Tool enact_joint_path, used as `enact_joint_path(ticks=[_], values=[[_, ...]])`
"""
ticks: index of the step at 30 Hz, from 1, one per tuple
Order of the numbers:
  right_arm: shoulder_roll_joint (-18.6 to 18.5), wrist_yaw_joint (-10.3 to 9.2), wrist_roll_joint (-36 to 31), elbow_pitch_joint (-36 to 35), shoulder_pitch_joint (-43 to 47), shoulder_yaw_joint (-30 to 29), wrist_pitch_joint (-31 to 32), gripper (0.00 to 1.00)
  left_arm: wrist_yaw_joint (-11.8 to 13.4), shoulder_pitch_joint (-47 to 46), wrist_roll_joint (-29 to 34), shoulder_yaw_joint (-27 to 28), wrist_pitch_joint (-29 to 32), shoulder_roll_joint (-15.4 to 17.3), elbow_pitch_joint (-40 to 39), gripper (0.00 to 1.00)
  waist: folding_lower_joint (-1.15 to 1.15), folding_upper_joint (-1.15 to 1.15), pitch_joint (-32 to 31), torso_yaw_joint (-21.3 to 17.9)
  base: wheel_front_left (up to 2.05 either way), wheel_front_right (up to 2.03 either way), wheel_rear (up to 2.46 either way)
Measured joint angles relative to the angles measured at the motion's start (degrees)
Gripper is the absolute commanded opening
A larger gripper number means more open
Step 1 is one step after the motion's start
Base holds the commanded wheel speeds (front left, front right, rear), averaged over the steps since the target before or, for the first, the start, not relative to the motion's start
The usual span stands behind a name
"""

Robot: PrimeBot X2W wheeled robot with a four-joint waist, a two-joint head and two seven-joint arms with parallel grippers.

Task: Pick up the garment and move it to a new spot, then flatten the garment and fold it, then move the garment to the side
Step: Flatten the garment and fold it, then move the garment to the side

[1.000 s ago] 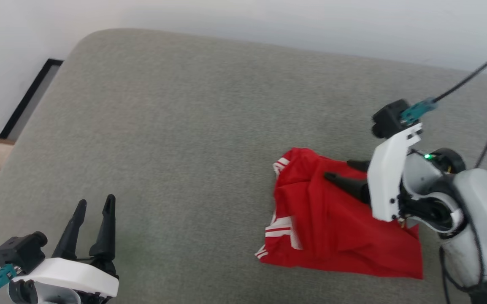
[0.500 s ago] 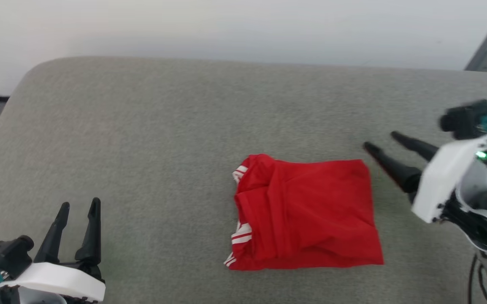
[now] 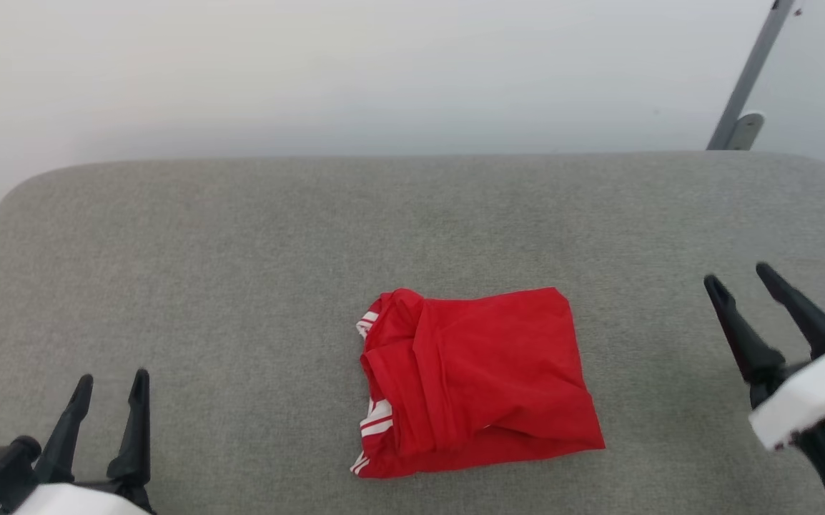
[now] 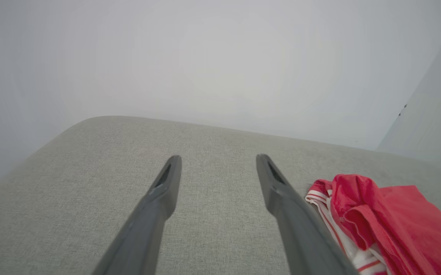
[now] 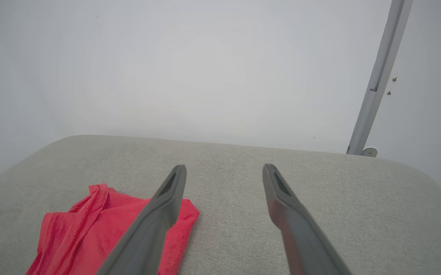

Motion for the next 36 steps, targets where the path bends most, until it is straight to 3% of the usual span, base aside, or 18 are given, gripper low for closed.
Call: enact_joint_path(ticks=[8, 11, 22, 36], values=[[-0.6, 0.0, -1.4, 5.9, 5.7, 0.6, -14.9, 1.0, -2.7, 3.3, 4.2, 4.9, 0.0, -2.4, 0.1, 1.0, 0.0, 0.0, -2.1, -1.2, 0.0, 0.0, 0.0], [-0.2, 0.0, -2.0, 7.5, 6.9, 0.4, -17.1, 1.0, -3.5, 4.0, 5.1, 6.3, 0.0, -3.4, 0.3, 1.0, 0.0, 0.0, -2.6, -1.5, 0.0, 0.0, 0.0], [1.5, 0.0, -2.2, 9.9, 9.3, -0.9, -19.4, 1.0, -5.4, 5.3, 7.5, 8.8, 0.0, -5.6, 2.4, 1.0, 0.0, 0.0, -3.6, -1.9, 0.0, 0.0, 0.0], [3.0, 0.0, -1.9, 10.1, 11.9, -2.4, -19.8, 1.0, -5.7, 5.3, 8.0, 8.9, 0.0, -7.5, 3.3, 1.0, 0.0, 0.0, -4.0, -1.1, 0.0, 0.0, 0.0]])
